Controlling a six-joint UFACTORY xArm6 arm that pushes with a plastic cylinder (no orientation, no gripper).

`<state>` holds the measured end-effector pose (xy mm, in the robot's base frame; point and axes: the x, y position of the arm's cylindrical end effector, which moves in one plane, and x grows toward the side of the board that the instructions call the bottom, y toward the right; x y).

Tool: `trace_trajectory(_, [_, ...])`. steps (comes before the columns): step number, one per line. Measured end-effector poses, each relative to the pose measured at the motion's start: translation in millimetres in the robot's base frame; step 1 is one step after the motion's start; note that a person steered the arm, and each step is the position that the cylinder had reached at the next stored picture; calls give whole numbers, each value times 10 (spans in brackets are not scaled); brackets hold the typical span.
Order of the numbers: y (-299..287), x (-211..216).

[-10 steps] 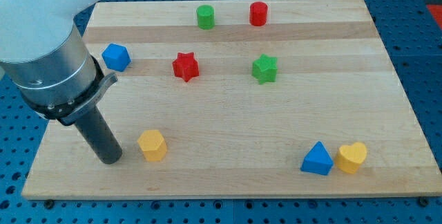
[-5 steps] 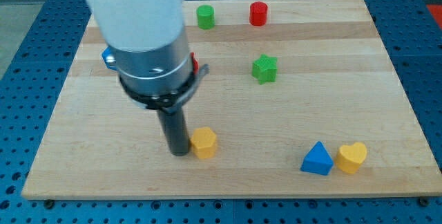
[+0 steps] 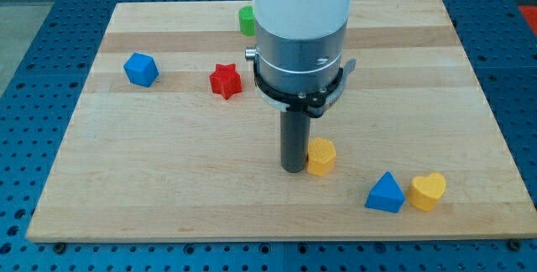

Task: Slide the hexagon to the top left of the heart

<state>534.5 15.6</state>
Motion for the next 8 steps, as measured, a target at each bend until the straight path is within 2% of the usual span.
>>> trace_trajectory(4, [-53, -195])
trace_trajectory(8, [802, -132])
